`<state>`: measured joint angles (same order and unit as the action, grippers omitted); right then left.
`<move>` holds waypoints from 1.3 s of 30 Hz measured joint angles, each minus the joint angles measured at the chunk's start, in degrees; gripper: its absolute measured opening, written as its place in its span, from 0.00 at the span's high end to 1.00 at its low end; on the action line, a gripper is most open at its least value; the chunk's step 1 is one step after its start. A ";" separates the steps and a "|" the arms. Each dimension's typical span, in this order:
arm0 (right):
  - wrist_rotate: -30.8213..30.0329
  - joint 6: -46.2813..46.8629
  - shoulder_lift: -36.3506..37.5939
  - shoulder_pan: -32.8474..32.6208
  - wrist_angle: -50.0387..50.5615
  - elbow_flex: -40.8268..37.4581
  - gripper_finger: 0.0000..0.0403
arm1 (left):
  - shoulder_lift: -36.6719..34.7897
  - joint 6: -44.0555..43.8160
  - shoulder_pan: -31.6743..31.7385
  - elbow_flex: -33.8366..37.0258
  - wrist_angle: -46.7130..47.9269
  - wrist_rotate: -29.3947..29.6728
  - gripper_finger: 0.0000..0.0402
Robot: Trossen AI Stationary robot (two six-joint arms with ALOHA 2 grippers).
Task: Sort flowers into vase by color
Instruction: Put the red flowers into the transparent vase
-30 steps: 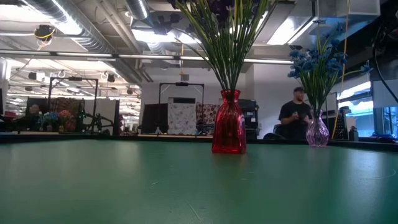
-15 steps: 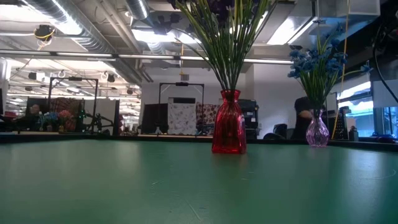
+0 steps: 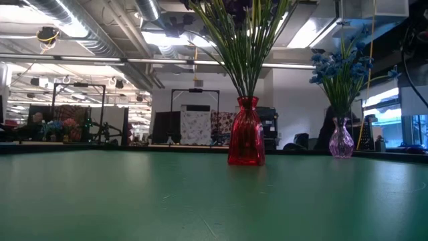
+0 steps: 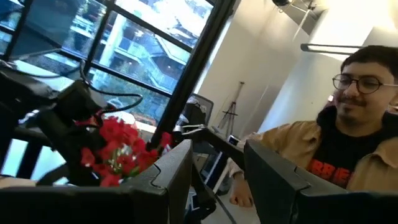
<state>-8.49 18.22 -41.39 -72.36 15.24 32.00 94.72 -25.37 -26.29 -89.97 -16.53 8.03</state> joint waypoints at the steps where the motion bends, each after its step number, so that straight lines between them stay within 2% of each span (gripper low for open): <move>1: 0.00 0.01 -0.02 0.00 1.63 0.91 0.67 | 0.00 -0.02 0.03 0.00 0.00 -0.65 0.64; 6: 0.56 3.00 -0.02 0.00 6.58 4.14 0.51 | 0.00 0.24 0.03 0.00 0.40 -5.51 0.64; 10: 2.57 4.53 -0.02 0.00 9.52 6.82 0.40 | 0.00 0.43 0.00 0.00 0.77 -6.05 0.64; 14: 3.08 5.41 -0.02 0.02 12.42 9.79 0.33 | 0.00 2.25 0.03 0.00 1.22 -6.03 0.64; 17: 2.03 5.55 -0.02 0.00 13.43 11.81 0.32 | 0.00 3.63 0.09 0.00 1.14 -6.49 0.64; 23: -3.73 5.53 -0.13 0.02 13.85 13.07 0.33 | 0.02 4.74 1.36 0.00 1.14 -10.27 0.64; 32: -7.08 4.16 -4.71 0.02 15.91 11.40 0.34 | 0.01 3.10 2.01 0.00 2.95 -12.26 0.64; 39: -7.20 3.00 -8.39 0.00 19.39 11.40 0.34 | 0.01 2.95 1.85 0.00 3.89 -12.28 0.64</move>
<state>-15.69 21.22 -49.77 -72.36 34.63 43.40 94.73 -22.41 -24.45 -89.97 -12.64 -4.25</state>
